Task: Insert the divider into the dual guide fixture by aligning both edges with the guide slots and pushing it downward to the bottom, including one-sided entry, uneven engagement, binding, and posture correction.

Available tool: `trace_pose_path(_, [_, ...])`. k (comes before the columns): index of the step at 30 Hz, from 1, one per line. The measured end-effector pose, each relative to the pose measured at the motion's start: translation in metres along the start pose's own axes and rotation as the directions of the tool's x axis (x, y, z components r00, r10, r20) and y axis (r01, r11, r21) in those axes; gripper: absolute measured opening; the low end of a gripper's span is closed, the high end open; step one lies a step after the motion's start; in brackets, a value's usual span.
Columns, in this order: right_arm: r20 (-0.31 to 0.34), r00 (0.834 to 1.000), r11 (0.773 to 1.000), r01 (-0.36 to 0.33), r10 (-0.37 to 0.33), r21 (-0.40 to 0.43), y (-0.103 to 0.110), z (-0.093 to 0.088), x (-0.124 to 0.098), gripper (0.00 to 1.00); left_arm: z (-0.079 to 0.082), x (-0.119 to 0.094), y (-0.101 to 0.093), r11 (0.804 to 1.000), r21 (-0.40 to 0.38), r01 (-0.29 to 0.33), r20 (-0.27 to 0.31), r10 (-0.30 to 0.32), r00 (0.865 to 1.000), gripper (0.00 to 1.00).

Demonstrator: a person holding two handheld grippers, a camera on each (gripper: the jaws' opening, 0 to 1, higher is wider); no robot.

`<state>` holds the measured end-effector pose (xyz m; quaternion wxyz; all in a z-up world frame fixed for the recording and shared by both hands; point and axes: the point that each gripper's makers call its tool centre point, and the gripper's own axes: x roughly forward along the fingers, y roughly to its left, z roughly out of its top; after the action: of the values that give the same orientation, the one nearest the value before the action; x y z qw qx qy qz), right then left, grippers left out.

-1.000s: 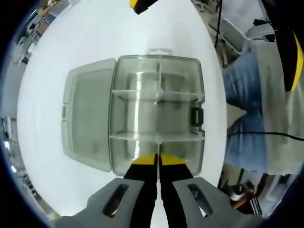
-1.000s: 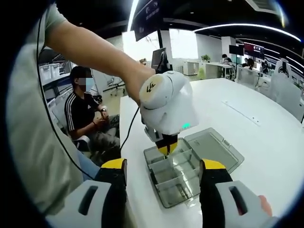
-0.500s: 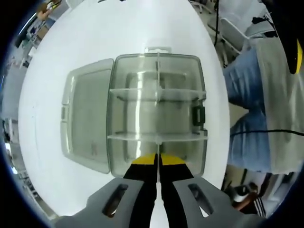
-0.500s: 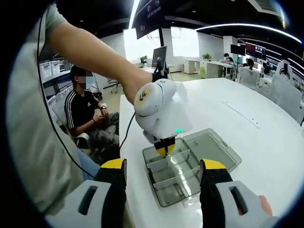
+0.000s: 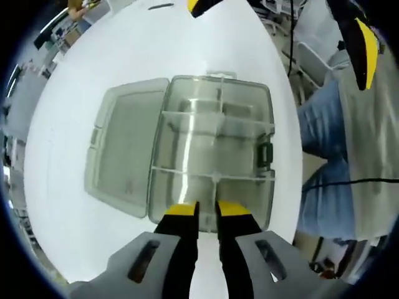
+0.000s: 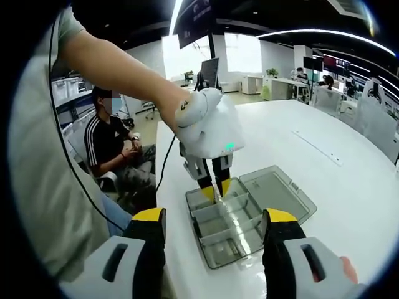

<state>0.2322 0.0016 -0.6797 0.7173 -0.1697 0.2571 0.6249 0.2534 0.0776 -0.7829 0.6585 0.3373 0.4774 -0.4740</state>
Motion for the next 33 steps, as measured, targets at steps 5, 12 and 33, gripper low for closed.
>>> trace_pose_path(5, [-0.011,1.0,1.0,-0.005,0.005,-0.007,0.001,0.0,0.002,0.6,-0.002,-0.009,0.001,0.999,-0.02,-0.025,0.05,0.026,0.998,0.17])
trace_pose_path(12, [-0.024,1.0,1.0,-0.014,0.014,-0.019,0.002,-0.001,0.006,0.61,-0.001,-0.021,-0.002,0.993,-0.11,-0.048,0.161,0.065,0.985,0.23])
trace_pose_path(33, [-0.095,0.995,0.998,-0.036,0.031,-0.056,0.003,-0.013,0.009,0.61,0.012,-0.056,-0.018,0.95,-0.304,-0.075,0.438,0.209,0.874,0.42])
